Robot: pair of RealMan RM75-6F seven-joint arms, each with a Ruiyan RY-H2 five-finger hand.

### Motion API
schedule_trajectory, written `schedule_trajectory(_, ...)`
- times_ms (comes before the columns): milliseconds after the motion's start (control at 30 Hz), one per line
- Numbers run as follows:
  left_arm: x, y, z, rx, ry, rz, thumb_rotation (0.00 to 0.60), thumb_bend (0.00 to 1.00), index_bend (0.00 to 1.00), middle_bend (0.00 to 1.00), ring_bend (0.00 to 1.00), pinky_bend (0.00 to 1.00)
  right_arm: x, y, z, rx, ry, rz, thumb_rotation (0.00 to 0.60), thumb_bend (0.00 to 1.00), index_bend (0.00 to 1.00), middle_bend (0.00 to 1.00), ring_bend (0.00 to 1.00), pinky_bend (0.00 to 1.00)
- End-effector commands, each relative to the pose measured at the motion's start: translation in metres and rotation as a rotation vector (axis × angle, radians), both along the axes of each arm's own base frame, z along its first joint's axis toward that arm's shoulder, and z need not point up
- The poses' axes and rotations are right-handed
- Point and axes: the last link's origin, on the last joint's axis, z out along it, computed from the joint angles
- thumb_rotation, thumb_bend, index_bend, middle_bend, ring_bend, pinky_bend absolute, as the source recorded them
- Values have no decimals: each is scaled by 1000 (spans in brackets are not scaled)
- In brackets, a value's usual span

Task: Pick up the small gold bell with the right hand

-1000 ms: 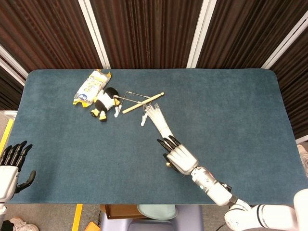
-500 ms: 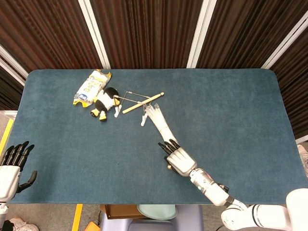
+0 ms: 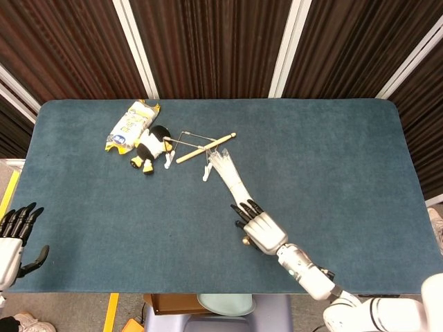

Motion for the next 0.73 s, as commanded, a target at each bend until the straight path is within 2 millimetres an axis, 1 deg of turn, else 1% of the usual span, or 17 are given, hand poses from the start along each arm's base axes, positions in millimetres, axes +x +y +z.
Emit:
schedule_trajectory(33, -1, -1, 3, 20, 6, 0, 600, 413, 66, 0, 0, 0, -13, 15, 44, -94, -53, -30, 600, 525, 113, 0, 0, 0)
schedule_trajectory(67, 0, -2, 3, 30, 9, -5, 600, 413, 66, 0, 0, 0, -21, 24, 64, -140, -76, -54, 600, 525, 62, 0, 0, 0)
schedule_trajectory(100, 1, -2, 4, 38, 11, -13, 600, 413, 65, 0, 0, 0, -30, 31, 79, -182, -87, -77, 600, 524, 24, 0, 0, 0)
schedule_trajectory(167, 2, -3, 3, 49, 8, -33, 600, 413, 65, 0, 0, 0, -54, 51, 110, -280, -87, -134, 600, 497, 0, 0, 0, 0)
schedule_trajectory(200, 2, -4, 3, 53, 11, -39, 600, 413, 66, 0, 0, 0, -72, 66, 128, -351, -80, -178, 600, 465, 0, 0, 0, 0)
schedule_trajectory(267, 1, -5, 1, 56, 25, -36, 600, 413, 67, 0, 0, 0, -99, 88, 152, -462, -83, -235, 600, 420, 0, 0, 0, 0)
schedule_trajectory(300, 1, -5, -1, 55, 36, -31, 600, 413, 65, 0, 0, 0, -117, 102, 166, -553, -89, -255, 600, 413, 0, 0, 0, 0)
schedule_trajectory(367, 1, -4, -4, 50, 50, -24, 600, 413, 63, 0, 0, 0, -145, 120, 179, -673, -101, -298, 600, 408, 0, 0, 0, 0)
schedule_trajectory(400, 1, -4, -7, 41, 60, -18, 600, 413, 62, 0, 0, 0, -159, 128, 183, -706, -117, -346, 600, 401, 0, 0, 0, 0)
schedule_trajectory(433, 2, -3, -9, 36, 66, -15, 600, 413, 62, 0, 0, 0, -163, 130, 186, -687, -130, -353, 600, 396, 0, 0, 0, 0)
schedule_trajectory(467, 3, -2, -11, 34, 75, -15, 600, 413, 63, 0, 0, 0, -165, 129, 194, -674, -182, -351, 600, 394, 0, 0, 0, 0)
schedule_trajectory(533, 4, 0, -14, 35, 92, -11, 600, 413, 64, 0, 0, 0, -169, 129, 202, -684, -213, -369, 600, 393, 0, 0, 0, 0)
schedule_trajectory(633, 6, -1, -17, 36, 106, -17, 600, 412, 62, 0, 0, 0, -168, 131, 203, -648, -220, -355, 600, 393, 0, 0, 0, 0)
schedule_trajectory(733, 6, -2, -19, 21, 111, -20, 600, 413, 63, 0, 0, 0, -166, 131, 199, -629, -204, -342, 600, 393, 0, 0, 0, 0)
